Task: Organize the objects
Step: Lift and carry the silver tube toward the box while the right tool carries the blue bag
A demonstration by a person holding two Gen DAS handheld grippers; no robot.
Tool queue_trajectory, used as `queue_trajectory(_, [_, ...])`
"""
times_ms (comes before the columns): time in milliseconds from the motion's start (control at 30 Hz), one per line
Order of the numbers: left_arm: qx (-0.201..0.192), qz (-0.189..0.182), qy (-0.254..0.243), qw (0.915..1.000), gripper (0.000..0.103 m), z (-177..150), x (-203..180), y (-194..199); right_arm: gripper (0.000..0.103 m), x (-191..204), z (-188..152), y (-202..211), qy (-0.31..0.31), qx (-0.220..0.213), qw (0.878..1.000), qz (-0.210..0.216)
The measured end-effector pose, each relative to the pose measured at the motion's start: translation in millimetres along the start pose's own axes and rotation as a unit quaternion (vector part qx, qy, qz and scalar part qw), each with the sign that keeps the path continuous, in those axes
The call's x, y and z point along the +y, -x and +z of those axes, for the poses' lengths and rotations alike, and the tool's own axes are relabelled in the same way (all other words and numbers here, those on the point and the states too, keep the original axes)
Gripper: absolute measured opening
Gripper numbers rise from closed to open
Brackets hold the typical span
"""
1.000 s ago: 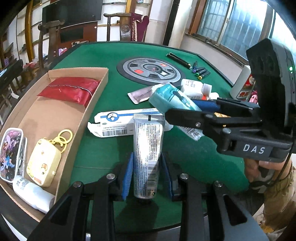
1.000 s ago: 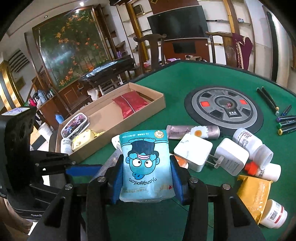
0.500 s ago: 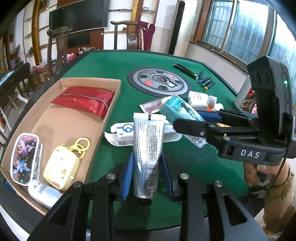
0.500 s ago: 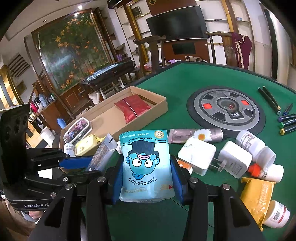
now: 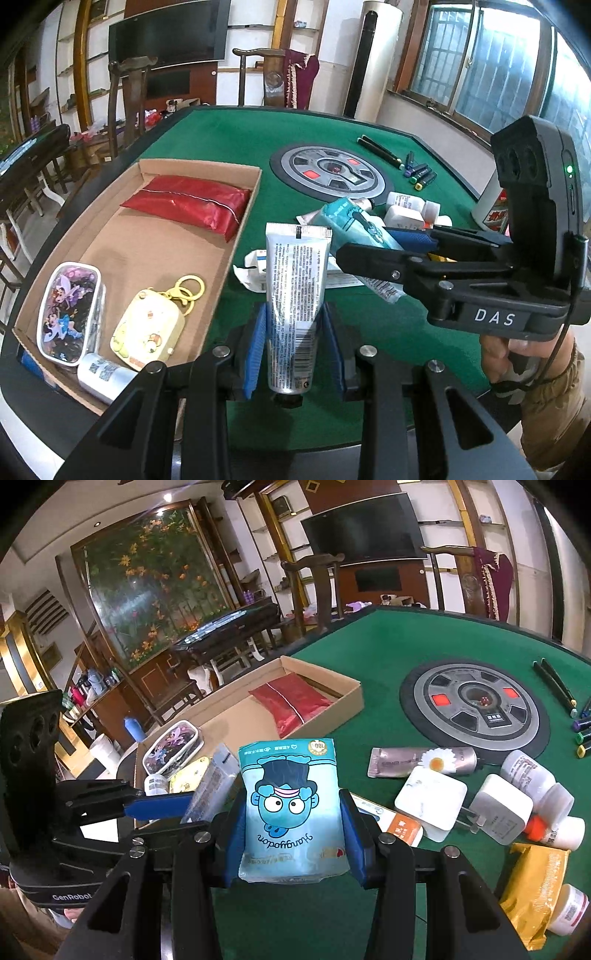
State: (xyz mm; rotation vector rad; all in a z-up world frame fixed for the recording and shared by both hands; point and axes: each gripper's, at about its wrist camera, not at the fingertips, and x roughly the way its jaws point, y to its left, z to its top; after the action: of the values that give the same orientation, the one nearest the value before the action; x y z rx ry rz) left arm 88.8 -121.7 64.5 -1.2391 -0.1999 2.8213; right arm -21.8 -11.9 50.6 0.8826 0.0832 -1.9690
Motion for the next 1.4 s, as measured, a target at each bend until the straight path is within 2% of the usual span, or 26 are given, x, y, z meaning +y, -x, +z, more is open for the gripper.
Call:
queue_trajectory(733, [-0.032,0.033,0.02,0.9988,0.03,9,28,26,0.05,5,4,-3,-0.002,-0.003,1.0,-0.002])
queue_trajectory(1167, [-0.049,0.079,0.058,0.994,0.03,11,75,52,0.05,5,5,-6,-0.001,0.001,1.0,-0.001])
queue_trajectory(1400, [-0.049,0.096,0.082,0.9908,0.03,17,105,54,0.05,9,6,-12,0.007,0.005,1.0,0.005])
